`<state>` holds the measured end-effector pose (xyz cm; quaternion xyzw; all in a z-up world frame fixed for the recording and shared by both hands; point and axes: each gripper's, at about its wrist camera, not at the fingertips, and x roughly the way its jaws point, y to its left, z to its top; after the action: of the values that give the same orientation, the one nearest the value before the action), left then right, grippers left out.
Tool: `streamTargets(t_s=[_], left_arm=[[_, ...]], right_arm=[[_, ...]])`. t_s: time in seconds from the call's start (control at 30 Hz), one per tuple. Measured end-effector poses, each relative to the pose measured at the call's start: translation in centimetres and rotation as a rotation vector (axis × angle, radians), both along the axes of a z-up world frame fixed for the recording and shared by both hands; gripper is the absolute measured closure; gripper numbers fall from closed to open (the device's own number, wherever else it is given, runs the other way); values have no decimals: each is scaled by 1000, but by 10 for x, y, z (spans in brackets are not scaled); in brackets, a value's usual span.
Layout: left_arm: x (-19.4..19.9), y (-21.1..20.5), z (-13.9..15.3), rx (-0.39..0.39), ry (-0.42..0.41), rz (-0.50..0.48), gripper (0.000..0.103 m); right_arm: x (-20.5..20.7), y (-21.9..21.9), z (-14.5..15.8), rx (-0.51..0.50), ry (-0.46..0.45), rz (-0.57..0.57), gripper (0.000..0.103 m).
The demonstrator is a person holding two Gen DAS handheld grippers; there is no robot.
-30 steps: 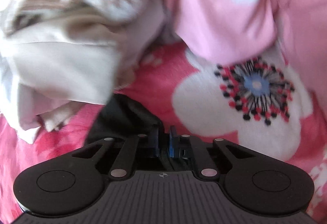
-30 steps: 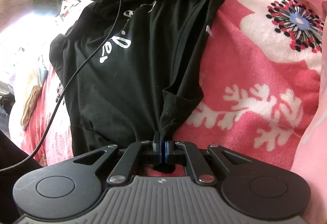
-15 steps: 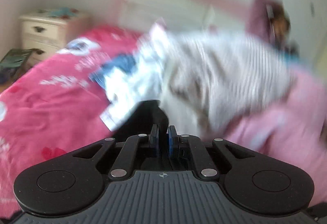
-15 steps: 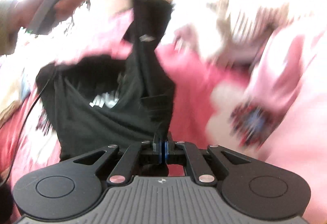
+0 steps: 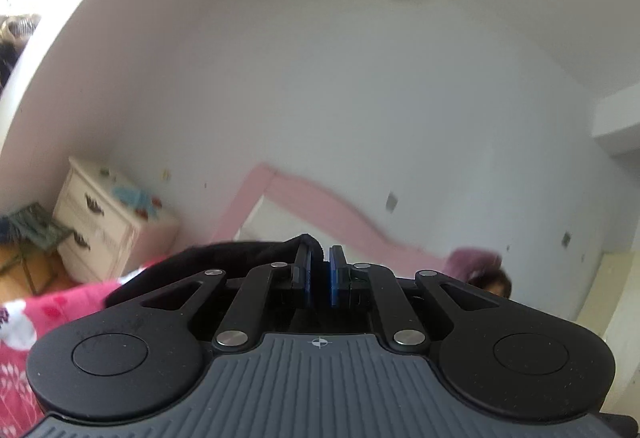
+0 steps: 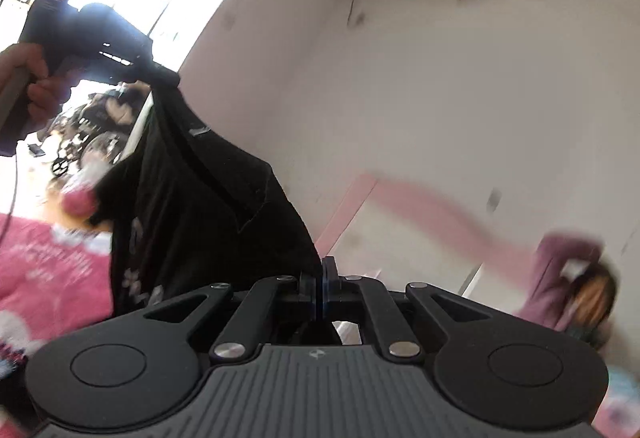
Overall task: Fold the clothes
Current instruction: 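Raise the black garment high with the right gripper while the left gripper swings up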
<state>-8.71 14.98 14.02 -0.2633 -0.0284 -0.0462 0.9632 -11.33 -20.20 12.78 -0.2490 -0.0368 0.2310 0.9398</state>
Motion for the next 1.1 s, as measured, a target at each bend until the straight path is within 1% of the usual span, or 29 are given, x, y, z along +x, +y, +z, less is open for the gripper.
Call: streamTargets(t_s=[0.07,0.2,0.27,0.4,0.57,0.63,0.7,0.8,0.9,0.97,1.03,1.07,1.1], left_arm=[[-14,-3,15,-2,-47,16,96],[-48,-14,32,23,-158,48,96],[-63,-18,40,30,-196,64,96],[-94,-27,54,73,-279,106,96],[-133,-39,64,120,-419,137,96],[-147,-40,70,116,-461,130,96],[-159,-43,79,97,-479,103,96],[-179,-47,93,67,-506,62,96],[-199,-50,105,60,-549,34,96],[-208,-53,110,76,-575,44,96],[-213,-57,111,91,-589,64,96],[-209,-57,110,97,-579,79,96],[-200,-56,107,94,-546,87,96]], right_arm=[[-5,1,13,15,-37,3,99],[-16,-1,31,40,-98,6,99],[-23,-2,38,51,-126,8,99],[-43,-6,52,76,-195,14,99],[-69,-19,67,128,-256,46,99],[-78,-27,75,171,-238,81,100],[-87,-39,86,224,-203,124,99],[-101,-54,99,276,-169,177,99],[-115,-75,113,352,-117,266,99],[-117,-90,122,412,-49,349,99],[-106,-101,130,476,78,451,99],[-99,-101,130,487,118,465,99],[-91,-99,128,484,136,453,99]])
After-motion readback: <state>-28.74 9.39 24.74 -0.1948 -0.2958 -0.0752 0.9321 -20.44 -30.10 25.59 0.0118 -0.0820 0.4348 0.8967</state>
